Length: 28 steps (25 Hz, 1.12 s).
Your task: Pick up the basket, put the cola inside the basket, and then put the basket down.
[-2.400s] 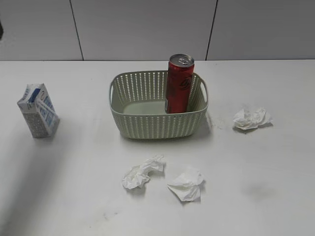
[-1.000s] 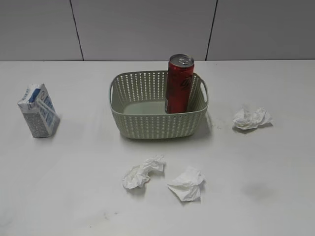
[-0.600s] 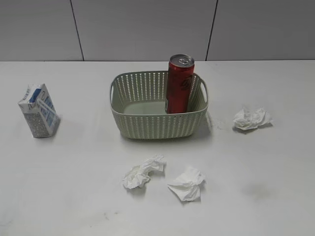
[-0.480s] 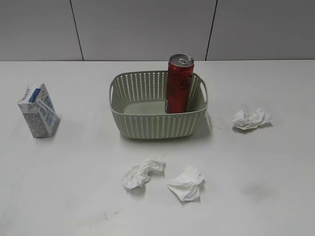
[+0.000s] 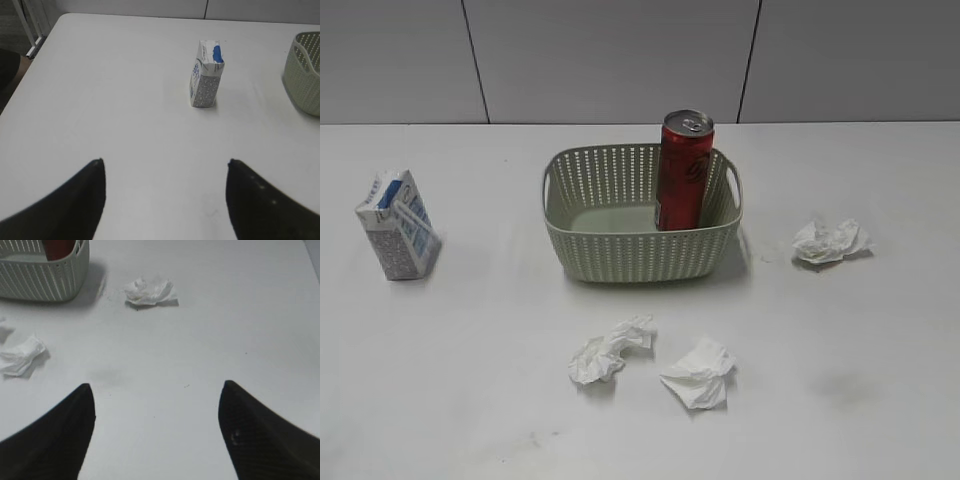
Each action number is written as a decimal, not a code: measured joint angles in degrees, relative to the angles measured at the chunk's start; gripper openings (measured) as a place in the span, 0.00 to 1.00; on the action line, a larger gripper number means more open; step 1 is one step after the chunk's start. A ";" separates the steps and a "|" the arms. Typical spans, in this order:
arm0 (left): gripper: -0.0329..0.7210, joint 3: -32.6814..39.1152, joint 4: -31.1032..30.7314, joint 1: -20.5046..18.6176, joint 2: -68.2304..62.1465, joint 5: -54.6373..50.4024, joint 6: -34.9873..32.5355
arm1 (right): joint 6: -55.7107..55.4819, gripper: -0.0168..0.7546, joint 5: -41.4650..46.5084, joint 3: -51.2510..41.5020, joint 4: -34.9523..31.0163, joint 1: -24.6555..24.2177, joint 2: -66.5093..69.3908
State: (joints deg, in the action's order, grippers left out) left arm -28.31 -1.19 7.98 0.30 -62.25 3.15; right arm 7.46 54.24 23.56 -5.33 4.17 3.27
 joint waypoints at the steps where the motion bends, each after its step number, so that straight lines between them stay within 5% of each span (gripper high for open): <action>1: 0.79 0.00 0.00 0.00 0.00 0.00 0.00 | 0.00 0.79 0.00 0.00 0.00 0.00 -1.74; 8: 0.79 0.00 0.00 -0.07 0.00 0.01 0.00 | 0.00 0.79 0.07 0.05 -0.45 0.00 -3.55; 17: 0.75 0.00 0.00 -6.39 0.00 0.01 -0.02 | 0.01 0.79 0.07 0.05 -0.52 0.00 -3.55; 28: 0.70 0.00 0.00 -6.78 0.00 0.01 -0.02 | 0.01 0.79 0.07 0.05 -0.52 0.00 -3.55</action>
State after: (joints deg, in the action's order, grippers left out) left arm -28.31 -1.19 1.21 0.30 -62.24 3.13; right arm 7.47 54.31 23.62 -5.85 4.17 -0.28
